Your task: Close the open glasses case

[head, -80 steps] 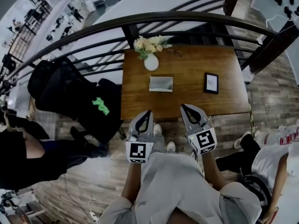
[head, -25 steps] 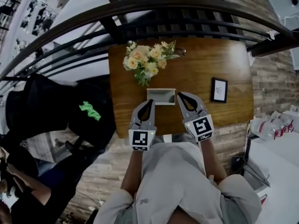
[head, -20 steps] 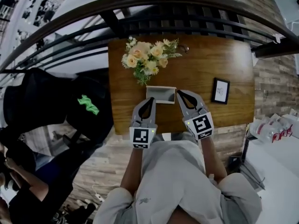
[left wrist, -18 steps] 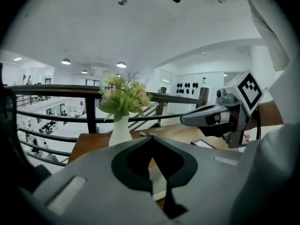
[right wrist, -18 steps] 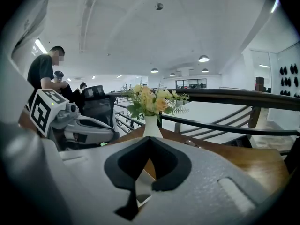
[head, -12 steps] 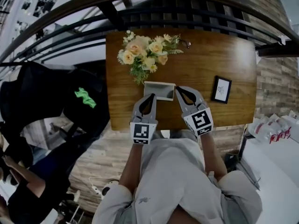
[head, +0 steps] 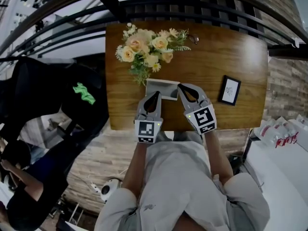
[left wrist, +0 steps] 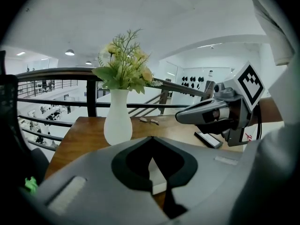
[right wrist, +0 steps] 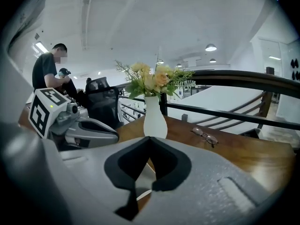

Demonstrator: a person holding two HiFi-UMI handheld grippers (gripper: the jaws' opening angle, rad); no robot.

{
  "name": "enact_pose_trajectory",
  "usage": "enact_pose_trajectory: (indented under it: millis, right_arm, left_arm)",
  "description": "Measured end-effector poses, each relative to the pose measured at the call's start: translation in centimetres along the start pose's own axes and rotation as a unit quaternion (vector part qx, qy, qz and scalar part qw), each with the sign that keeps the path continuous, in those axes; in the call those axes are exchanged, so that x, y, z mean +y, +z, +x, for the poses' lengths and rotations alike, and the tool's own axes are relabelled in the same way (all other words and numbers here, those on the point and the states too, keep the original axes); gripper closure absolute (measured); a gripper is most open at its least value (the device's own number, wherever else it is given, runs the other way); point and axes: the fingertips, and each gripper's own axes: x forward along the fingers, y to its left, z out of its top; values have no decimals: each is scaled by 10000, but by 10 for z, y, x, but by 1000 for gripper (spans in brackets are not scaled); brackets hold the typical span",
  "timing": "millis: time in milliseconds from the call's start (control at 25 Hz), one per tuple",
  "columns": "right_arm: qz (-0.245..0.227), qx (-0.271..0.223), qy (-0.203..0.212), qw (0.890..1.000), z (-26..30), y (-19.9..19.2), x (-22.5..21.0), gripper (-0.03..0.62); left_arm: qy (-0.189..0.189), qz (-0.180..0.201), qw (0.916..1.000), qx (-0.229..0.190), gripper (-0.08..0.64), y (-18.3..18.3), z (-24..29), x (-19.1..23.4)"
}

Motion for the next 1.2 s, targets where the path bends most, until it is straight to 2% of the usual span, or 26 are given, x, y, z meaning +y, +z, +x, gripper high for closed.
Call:
enact_pose_trajectory:
  millis: [520,1200]
  right_arm:
    - [-5,541,229,9983,33,-41,-3,589]
    - [-150,973,359,9945,69,-61,-5,588]
  left_arm:
    - [95,-427,9982,403,541,-43,28,4]
    - [-78,-468,9957,796,541,-70,65,-5]
